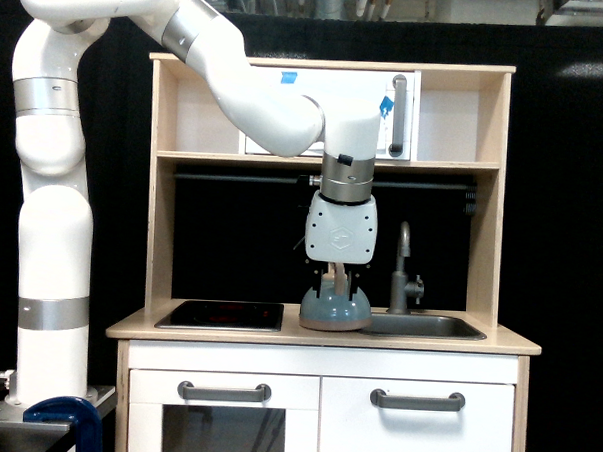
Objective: Place the teapot on the stove
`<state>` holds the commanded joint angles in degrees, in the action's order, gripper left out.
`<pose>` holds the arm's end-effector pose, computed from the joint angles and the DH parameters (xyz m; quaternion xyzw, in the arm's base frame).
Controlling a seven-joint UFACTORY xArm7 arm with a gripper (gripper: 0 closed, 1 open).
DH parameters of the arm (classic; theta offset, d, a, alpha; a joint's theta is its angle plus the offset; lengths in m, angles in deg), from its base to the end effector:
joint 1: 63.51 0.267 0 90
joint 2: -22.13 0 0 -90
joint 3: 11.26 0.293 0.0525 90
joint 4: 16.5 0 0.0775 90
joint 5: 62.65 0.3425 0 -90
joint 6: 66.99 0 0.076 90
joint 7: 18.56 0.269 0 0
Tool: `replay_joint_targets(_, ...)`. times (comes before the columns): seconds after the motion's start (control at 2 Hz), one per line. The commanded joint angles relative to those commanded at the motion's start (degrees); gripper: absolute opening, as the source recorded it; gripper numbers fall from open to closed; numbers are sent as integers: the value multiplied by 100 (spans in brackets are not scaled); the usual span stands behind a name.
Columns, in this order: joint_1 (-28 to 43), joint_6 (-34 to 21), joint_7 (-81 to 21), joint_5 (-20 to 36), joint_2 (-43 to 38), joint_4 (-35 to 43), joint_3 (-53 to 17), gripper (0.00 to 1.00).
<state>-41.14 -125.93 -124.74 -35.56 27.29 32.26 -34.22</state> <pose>0.4130 0.0870 0.1670 -0.6876 -0.6929 -0.1410 0.1651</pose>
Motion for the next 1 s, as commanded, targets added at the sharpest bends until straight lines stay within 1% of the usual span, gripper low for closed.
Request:
replay_joint_targets(0.5,-82,-144,-653,259,85,14,-94,100)
replay_joint_targets(1.0,-444,-1119,-1738,1436,-308,160,-564,100)
